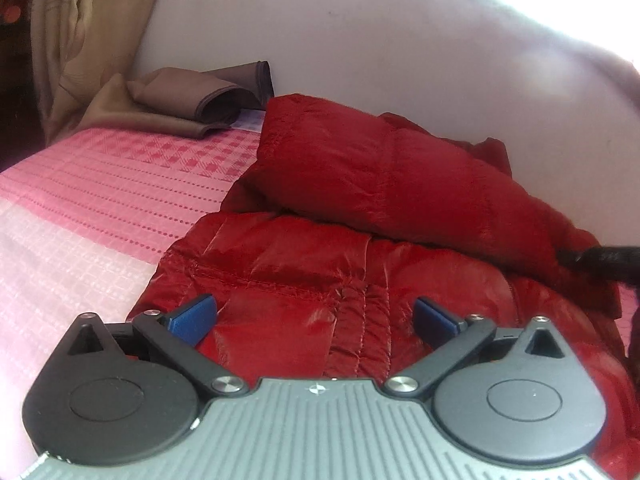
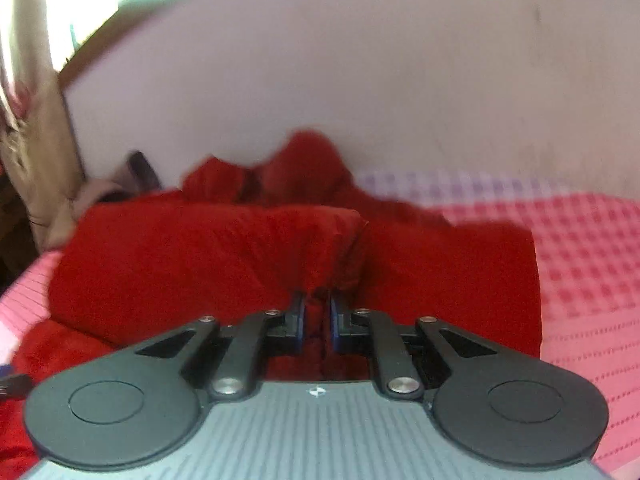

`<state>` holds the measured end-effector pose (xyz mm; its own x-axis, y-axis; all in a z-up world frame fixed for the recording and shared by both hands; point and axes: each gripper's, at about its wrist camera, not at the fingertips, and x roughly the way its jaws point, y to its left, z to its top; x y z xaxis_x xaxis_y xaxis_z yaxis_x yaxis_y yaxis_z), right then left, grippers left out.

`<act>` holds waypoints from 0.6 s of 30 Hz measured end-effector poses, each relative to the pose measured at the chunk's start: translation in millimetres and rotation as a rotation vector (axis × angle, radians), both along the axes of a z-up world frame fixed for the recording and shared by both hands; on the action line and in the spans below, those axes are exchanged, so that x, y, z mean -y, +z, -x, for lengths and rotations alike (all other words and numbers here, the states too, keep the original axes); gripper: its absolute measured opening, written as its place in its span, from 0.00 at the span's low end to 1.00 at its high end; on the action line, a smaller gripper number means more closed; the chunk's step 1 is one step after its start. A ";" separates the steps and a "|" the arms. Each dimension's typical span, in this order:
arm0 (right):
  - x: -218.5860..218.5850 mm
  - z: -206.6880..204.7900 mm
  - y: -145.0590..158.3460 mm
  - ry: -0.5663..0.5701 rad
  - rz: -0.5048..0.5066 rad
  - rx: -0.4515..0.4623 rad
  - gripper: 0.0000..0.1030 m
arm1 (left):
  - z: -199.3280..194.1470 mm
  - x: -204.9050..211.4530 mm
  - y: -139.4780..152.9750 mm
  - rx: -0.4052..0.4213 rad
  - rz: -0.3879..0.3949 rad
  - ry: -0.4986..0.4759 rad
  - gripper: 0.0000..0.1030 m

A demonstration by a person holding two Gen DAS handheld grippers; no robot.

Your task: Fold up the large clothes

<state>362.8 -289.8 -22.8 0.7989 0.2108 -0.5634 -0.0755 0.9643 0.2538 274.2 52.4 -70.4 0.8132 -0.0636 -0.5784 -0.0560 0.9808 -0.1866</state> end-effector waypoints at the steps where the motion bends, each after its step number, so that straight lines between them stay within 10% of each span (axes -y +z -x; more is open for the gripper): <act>1: 1.0 -5.1 -6.8 0.001 -0.015 -0.028 0.15 | -2.4 -0.7 -2.8 -0.001 -0.003 0.004 1.00; 9: 42.8 62.8 37.6 -0.036 -0.219 0.034 0.28 | 27.7 -12.6 33.7 -0.009 0.052 -0.034 0.99; 11: 56.1 113.5 46.1 -0.022 -0.240 0.063 0.76 | 44.4 -24.7 45.0 -0.024 0.087 -0.087 0.99; 13: 66.2 170.9 42.9 -0.003 -0.253 0.078 0.96 | 62.3 -39.4 51.0 -0.038 0.114 -0.116 1.00; 18: 69.3 275.9 11.8 -0.012 -0.188 -0.009 0.95 | 103.5 -72.8 46.3 -0.079 0.121 -0.106 1.00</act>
